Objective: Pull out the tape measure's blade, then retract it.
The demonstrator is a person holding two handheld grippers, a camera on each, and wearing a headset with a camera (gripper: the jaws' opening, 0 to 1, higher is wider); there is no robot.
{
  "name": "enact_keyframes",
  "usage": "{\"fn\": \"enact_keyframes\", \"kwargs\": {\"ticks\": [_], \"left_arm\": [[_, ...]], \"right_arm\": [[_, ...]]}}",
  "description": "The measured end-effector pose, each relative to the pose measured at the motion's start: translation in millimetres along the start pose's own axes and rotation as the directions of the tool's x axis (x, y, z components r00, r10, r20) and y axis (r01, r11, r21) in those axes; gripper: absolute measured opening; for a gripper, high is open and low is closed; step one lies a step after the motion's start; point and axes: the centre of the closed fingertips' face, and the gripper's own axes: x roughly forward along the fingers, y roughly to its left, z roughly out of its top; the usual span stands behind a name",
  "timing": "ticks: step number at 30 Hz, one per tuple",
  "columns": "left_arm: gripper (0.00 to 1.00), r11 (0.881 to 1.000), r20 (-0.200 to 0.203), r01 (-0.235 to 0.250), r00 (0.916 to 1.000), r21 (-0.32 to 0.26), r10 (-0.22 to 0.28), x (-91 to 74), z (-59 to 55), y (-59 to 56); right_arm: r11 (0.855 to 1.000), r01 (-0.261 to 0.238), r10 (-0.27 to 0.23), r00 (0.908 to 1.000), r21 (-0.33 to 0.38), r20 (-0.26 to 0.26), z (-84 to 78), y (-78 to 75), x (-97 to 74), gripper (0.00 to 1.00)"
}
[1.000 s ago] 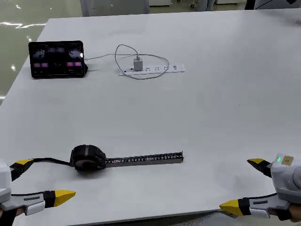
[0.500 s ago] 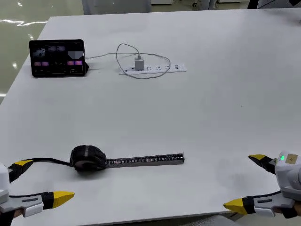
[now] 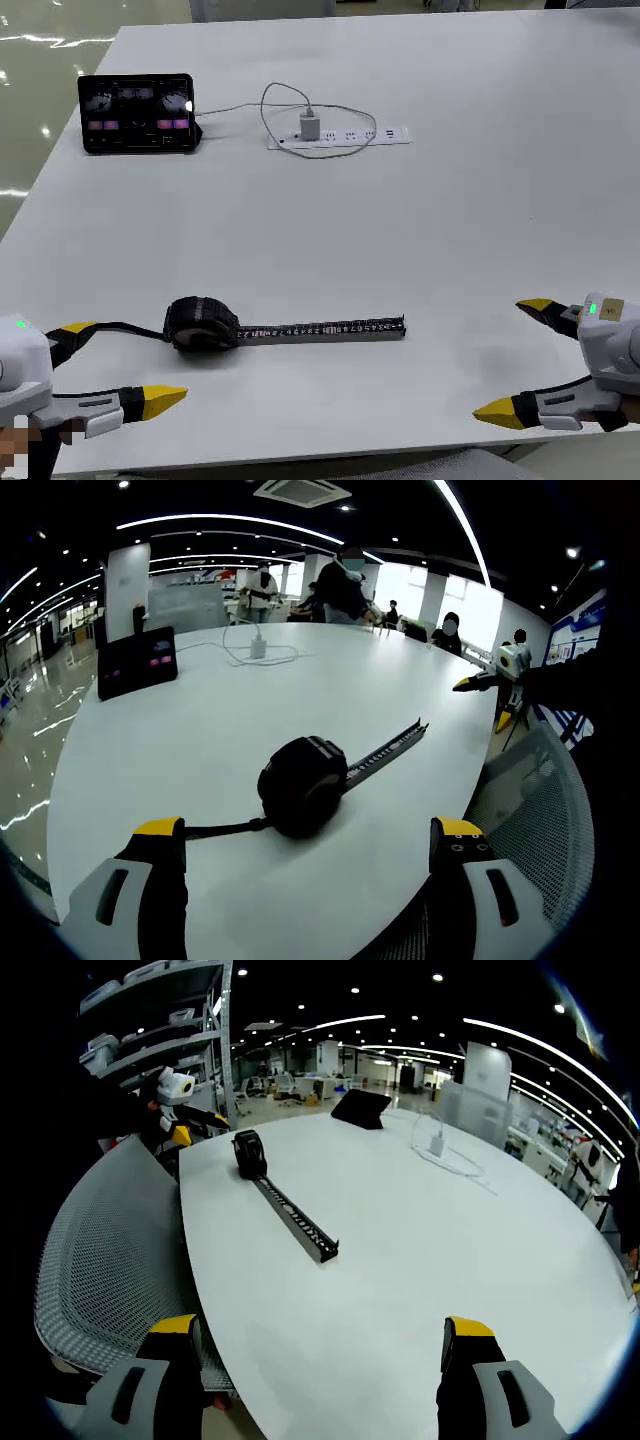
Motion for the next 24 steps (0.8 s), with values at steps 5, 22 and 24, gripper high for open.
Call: {"fn": "enact_keyframes", "kwargs": {"ticks": [5, 22, 24], "left_arm": [[0.99, 1.0, 0.015, -0.012, 0.9998, 0.013, 0.012, 4.1, 8.6, -3.1], [0.99, 0.964, 0.06, -0.242, 0.9667, -0.107, 0.249, 30.4, 31.7, 9.3], [0.99, 0.959, 0.058, -0.247, 0.9645, -0.141, 0.258, 33.5, 31.1, 8.0]], "right_arm": [[0.997, -0.045, 0.041, 0.9967, -0.058, -0.07, 1.2, -2.5, 5.3, 0.99], [0.975, -0.154, 0.129, 0.9798, -0.162, -0.152, 30.2, -6.1, 30.9, 0.98], [0.97, -0.164, 0.136, 0.9778, -0.181, -0.16, 33.1, -7.3, 33.0, 0.97]]}}
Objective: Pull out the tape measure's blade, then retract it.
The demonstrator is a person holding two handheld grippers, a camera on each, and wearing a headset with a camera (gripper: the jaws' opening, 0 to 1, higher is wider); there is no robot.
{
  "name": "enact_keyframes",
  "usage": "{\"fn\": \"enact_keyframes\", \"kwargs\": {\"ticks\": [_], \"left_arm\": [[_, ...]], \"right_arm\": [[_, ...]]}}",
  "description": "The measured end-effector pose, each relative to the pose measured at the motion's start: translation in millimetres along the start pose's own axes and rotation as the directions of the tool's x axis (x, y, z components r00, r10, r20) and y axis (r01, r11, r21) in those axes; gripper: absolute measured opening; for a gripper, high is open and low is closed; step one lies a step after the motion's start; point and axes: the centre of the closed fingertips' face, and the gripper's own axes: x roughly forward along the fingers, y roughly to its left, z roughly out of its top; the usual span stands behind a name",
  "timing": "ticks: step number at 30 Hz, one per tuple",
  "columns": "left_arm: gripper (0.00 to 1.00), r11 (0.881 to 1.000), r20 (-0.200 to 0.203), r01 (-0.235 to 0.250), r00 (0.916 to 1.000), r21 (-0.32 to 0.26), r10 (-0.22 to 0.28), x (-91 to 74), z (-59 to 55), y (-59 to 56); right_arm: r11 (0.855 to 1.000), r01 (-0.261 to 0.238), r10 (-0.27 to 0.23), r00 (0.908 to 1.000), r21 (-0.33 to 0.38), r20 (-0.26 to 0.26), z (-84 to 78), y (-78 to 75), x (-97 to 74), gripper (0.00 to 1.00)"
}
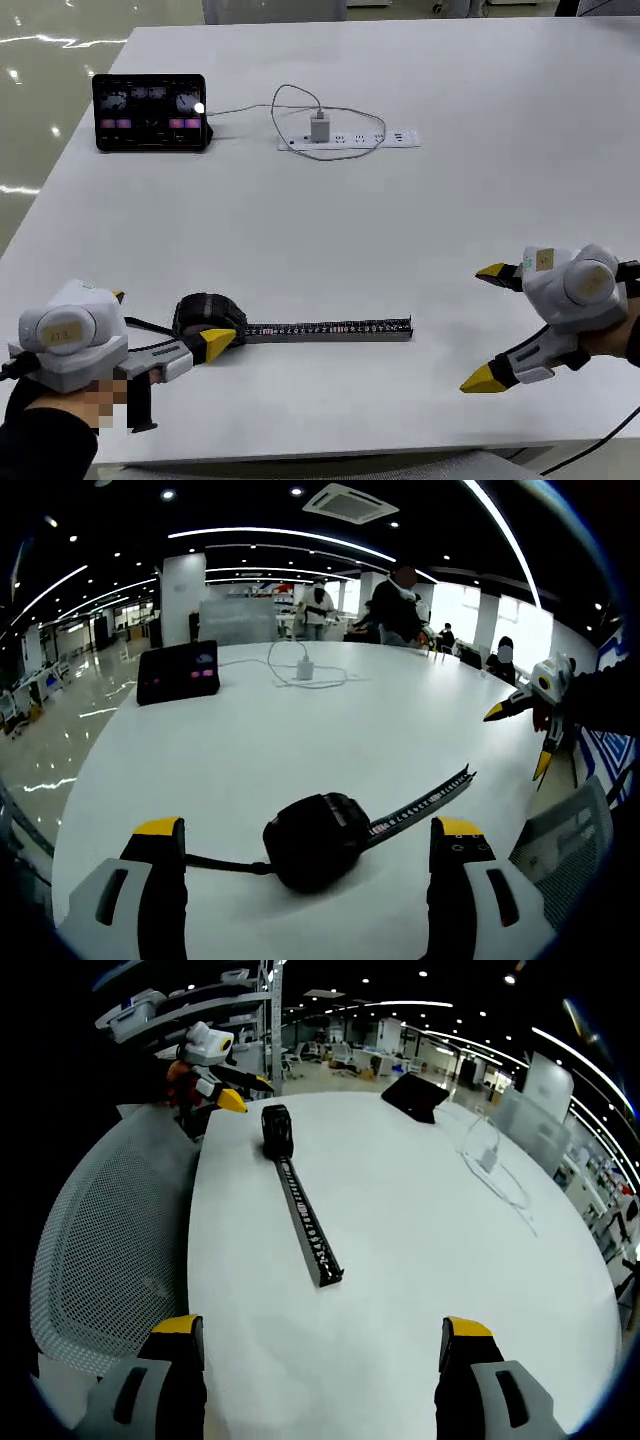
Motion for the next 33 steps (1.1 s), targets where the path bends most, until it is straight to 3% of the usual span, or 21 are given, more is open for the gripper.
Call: {"fn": "enact_keyframes", "kwargs": {"ticks": [2, 5, 11, 17, 19, 23, 29, 32, 33], "left_arm": [[0.99, 1.0, 0.005, -0.001, 1.0, -0.008, 0.001, 1.6, -0.5, -2.0], [0.99, 0.997, 0.022, -0.031, 0.9992, -0.067, 0.032, 3.0, 2.4, -1.7], [0.99, 0.997, 0.023, -0.068, 0.9974, -0.03, 0.069, 11.8, 1.3, -7.8], [0.99, 0.998, 0.018, -0.052, 0.9984, -0.019, 0.053, 24.9, -4.9, -16.7], [0.99, 0.999, 0.018, -0.042, 0.9989, -0.019, 0.043, 32.8, -8.9, -14.8], [0.99, 0.999, 0.048, -0.048, 0.9976, -0.016, 0.049, 34.9, -7.7, -15.7], [0.99, 0.998, 0.086, -0.064, 0.9941, -0.026, 0.066, 36.8, -1.8, -13.8], [0.99, 0.997, 0.082, -0.068, 0.9941, -0.035, 0.071, 43.0, -4.0, -17.1], [0.99, 0.995, 0.073, -0.079, 0.9939, -0.067, 0.083, 45.8, -5.9, -16.7]], "right_arm": [[1.0, -0.004, 0.004, 1.0, -0.009, -0.008, 1.4, -1.8, 1.3, 0.98], [0.999, -0.02, 0.02, 0.9996, -0.03, -0.019, 4.6, -3.6, 4.4, 0.97], [0.997, -0.057, 0.056, 0.9979, -0.047, -0.033, 9.1, -10.3, 16.1, 0.93], [0.995, -0.089, 0.086, 0.9944, -0.052, -0.062, 7.7, -14.6, 31.5, 0.88], [0.993, -0.096, 0.092, 0.9931, -0.062, -0.073, 6.0, -17.3, 37.3, 0.85], [0.988, -0.12, 0.111, 0.9898, -0.1, -0.089, 8.6, -13.5, 44.7, 0.8], [0.981, -0.145, 0.13, 0.9838, -0.126, -0.123, 10.8, -10.7, 55.6, 0.75], [0.979, -0.155, 0.135, 0.9805, -0.136, -0.142, 11.6, -10.8, 62.2, 0.71], [0.977, -0.16, 0.138, 0.9784, -0.144, -0.154, 12.0, -10.1, 64.8, 0.68]]}}
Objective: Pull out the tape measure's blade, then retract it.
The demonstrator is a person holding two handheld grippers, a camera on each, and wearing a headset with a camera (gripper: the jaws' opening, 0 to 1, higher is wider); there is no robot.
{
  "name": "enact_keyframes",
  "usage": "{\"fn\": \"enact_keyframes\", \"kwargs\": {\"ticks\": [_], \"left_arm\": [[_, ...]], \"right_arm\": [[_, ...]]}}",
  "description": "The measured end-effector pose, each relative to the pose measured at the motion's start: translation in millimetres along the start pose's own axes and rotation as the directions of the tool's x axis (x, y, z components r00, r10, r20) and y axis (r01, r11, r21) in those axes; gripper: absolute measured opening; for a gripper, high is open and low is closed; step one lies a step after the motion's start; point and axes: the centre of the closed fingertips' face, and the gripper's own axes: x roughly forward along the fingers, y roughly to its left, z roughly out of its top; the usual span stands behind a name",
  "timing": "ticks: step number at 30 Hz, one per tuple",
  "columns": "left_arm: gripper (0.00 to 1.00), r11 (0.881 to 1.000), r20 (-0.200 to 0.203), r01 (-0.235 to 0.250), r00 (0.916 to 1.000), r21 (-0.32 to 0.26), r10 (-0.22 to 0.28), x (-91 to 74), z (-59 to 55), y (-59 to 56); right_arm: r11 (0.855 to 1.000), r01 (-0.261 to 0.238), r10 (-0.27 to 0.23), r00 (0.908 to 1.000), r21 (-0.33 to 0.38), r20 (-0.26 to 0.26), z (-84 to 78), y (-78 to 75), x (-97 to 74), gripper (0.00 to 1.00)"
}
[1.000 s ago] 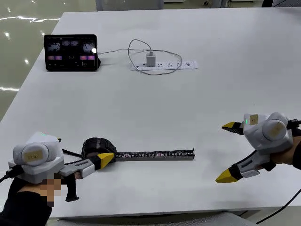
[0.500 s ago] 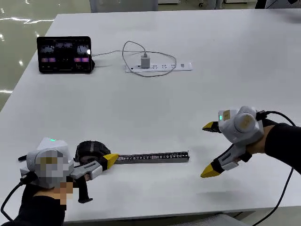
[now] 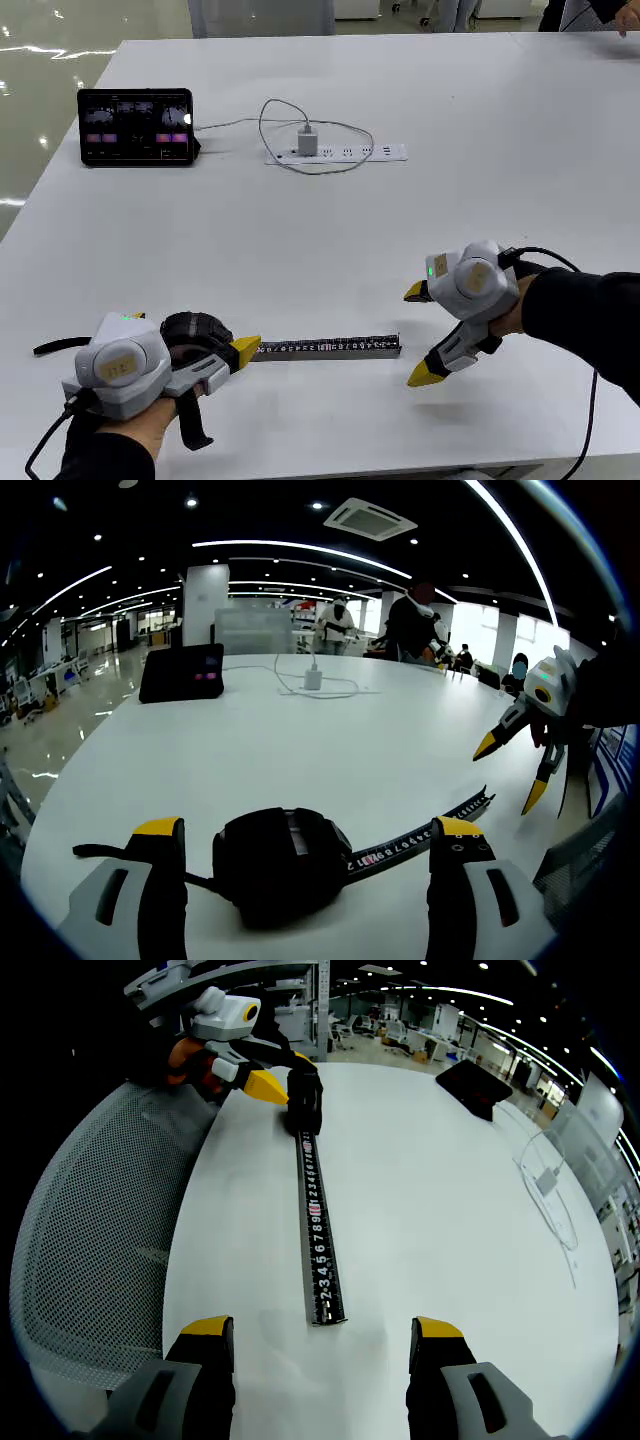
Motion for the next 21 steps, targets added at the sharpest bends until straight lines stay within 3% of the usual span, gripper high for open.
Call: {"fn": "enact_keyframes", "kwargs": {"ticks": [2, 3, 4, 5, 8, 10, 12, 13, 16, 21], "left_arm": [[0.99, 0.998, -0.001, 0.0, 1.0, -0.066, 0.0, 3.1, -1.7, -1.9], [0.99, 0.998, 0.005, -0.003, 1.0, -0.065, 0.003, 3.6, -1.6, -0.3], [0.99, 0.999, 0.01, -0.012, 0.9999, -0.05, 0.013, 3.8, -2.1, 1.2], [0.99, 0.999, 0.062, -0.049, 0.9969, 0.012, 0.048, 1.8, 2.8, 9.9], [0.99, 0.999, 0.057, -0.053, 0.997, 0.0, 0.053, -2.1, -7.0, 14.5], [0.99, 0.998, 0.081, -0.055, 0.9952, -0.013, 0.056, -1.9, -0.3, 16.5], [0.99, 0.998, 0.102, -0.054, 0.9935, 0.035, 0.05, -1.1, 3.8, 14.1], [0.99, 0.997, 0.087, -0.051, 0.9952, 0.056, 0.046, 0.0, 0.4, 10.9], [0.99, 0.999, 0.068, -0.038, 0.9971, 0.021, 0.036, 3.2, -5.7, 10.0], [0.99, 0.999, 0.067, -0.027, 0.9974, 0.032, 0.025, 5.0, -7.5, 6.1]], "right_arm": [[1.0, -0.002, 0.001, 1.0, -0.014, -0.009, 0.7, -0.9, 3.5, 0.61], [1.0, -0.004, 0.004, 1.0, -0.016, -0.008, 1.6, -1.3, 5.8, 0.59], [1.0, -0.006, 0.006, 0.9999, -0.016, -0.01, 1.8, -1.7, 7.5, 0.58], [1.0, -0.007, 0.006, 0.9998, -0.015, -0.02, 0.8, -2.7, 10.2, 0.56], [1.0, -0.001, 0.001, 0.9992, -0.016, -0.04, -3.0, -5.3, 15.6, 0.5], [1.0, -0.006, 0.005, 0.9986, -0.013, -0.052, -4.8, -5.3, 19.4, 0.46], [1.0, -0.007, 0.006, 0.9984, -0.018, -0.056, -4.9, -5.4, 22.0, 0.45], [1.0, -0.008, 0.007, 0.9982, -0.02, -0.06, -5.2, -6.2, 23.1, 0.44], [1.0, -0.013, 0.012, 0.9978, -0.02, -0.065, -4.8, -6.2, 23.0, 0.39], [0.999, -0.03, 0.027, 0.9965, -0.028, -0.079, -8.2, -4.9, 24.2, 0.31]]}}
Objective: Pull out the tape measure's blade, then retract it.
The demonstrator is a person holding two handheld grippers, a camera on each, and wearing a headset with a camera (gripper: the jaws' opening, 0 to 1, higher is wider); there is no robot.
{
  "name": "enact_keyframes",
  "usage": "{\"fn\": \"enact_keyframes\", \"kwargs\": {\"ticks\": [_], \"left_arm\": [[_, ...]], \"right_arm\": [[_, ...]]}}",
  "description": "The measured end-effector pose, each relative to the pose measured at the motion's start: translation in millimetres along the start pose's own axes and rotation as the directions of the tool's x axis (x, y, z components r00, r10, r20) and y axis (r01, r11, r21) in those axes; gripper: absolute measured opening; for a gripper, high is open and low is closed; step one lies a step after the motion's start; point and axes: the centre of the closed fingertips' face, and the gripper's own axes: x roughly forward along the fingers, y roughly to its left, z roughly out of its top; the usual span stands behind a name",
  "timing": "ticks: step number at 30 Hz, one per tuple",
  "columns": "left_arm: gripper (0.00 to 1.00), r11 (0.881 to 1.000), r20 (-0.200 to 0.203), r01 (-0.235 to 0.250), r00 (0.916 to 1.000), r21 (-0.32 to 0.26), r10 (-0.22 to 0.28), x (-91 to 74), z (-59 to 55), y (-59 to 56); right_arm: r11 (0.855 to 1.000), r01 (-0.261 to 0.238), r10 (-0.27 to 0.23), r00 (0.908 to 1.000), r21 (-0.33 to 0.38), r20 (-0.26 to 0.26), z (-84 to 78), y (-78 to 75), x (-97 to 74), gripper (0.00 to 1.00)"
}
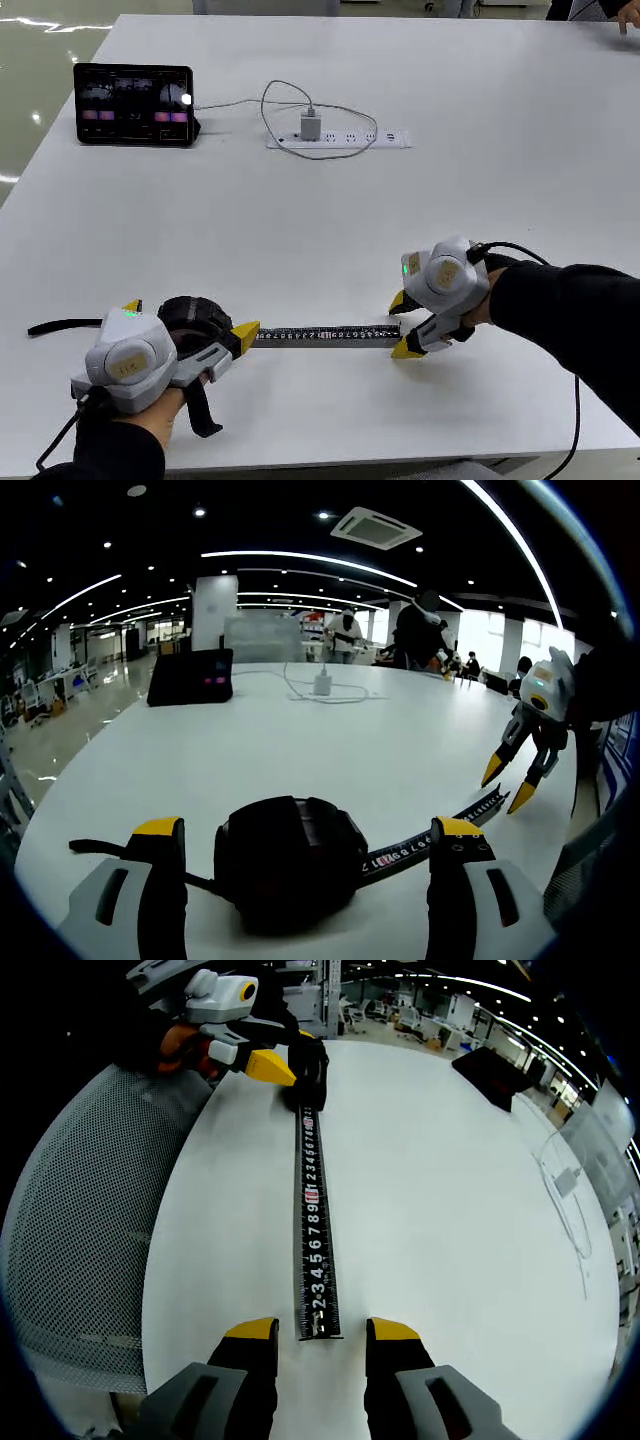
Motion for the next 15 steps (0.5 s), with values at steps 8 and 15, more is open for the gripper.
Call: {"fn": "enact_keyframes", "kwargs": {"ticks": [8, 15], "left_arm": [[0.99, 0.999, 0.017, -0.001, 0.9998, -0.036, 0.002, 2.2, 2.2, 0.7], [0.99, 0.994, 0.059, -0.009, 0.9981, -0.11, 0.016, 0.2, 10.2, 5.1]], "right_arm": [[1.0, 0.0, 0.0, 1.0, -0.004, -0.009, -3.5, 0.4, 0.3, 0.17], [1.0, 0.0, 0.0, 0.9998, -0.005, -0.019, -4.6, 0.0, -0.4, 0.12]]}}
